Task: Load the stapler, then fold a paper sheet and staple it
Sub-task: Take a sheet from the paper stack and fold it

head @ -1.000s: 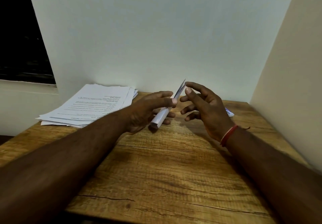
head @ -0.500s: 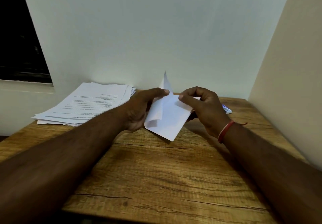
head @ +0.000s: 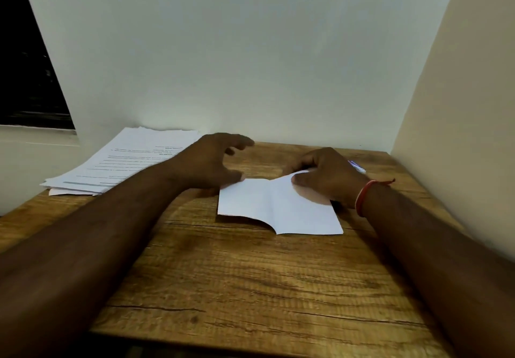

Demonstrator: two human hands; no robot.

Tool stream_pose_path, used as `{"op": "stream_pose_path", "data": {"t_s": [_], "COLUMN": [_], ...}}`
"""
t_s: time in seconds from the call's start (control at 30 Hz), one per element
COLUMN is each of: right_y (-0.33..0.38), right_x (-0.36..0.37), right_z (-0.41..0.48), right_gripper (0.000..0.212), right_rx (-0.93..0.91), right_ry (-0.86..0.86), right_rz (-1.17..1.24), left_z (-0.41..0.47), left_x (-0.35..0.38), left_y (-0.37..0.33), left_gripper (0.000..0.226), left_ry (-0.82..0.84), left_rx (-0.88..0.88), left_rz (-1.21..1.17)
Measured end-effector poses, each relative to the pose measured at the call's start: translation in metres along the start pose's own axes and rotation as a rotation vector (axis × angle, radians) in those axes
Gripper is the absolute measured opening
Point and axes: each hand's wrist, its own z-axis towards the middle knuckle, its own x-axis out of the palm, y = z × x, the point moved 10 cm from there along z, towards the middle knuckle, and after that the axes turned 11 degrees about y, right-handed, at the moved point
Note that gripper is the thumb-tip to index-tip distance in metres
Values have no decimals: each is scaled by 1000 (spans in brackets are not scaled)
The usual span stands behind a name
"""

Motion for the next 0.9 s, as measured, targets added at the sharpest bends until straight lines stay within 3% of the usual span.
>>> {"op": "stream_pose_path", "data": {"t_s": [0.13, 0.2, 0.33, 0.47, 0.57, 0.77, 0.9], "right_y": [12, 14, 19, 36, 41, 35, 26], "right_x": [4, 5, 8, 12, 25, 27, 39], "right_z": [-2, -2, -2, -7, -5, -2, -2], "right_gripper": [19, 16, 16, 13, 13, 24, 39], "right_rx": [-69, -67, -83, -171, -229, -204, -151], "right_ry": [-29, -39, -36, -112, -51, 34, 132], "right_rz": [-175, -197, -261, -541, -565, -517, -491], "left_z": [-7, -7, -1, 2, 3, -2, -13], "left_x": [20, 36, 48, 54, 59, 69, 101], "left_y": [-47, -65, -67, -63, -61, -65, -58], "left_gripper": [23, 10, 16, 24, 32, 76, 109], "left_ry": [45, 100, 96, 18, 47, 227, 438], "left_rx": [273, 264, 156, 54, 9, 14, -36], "left_rz": [119, 188, 280, 330, 333, 382, 347]}}
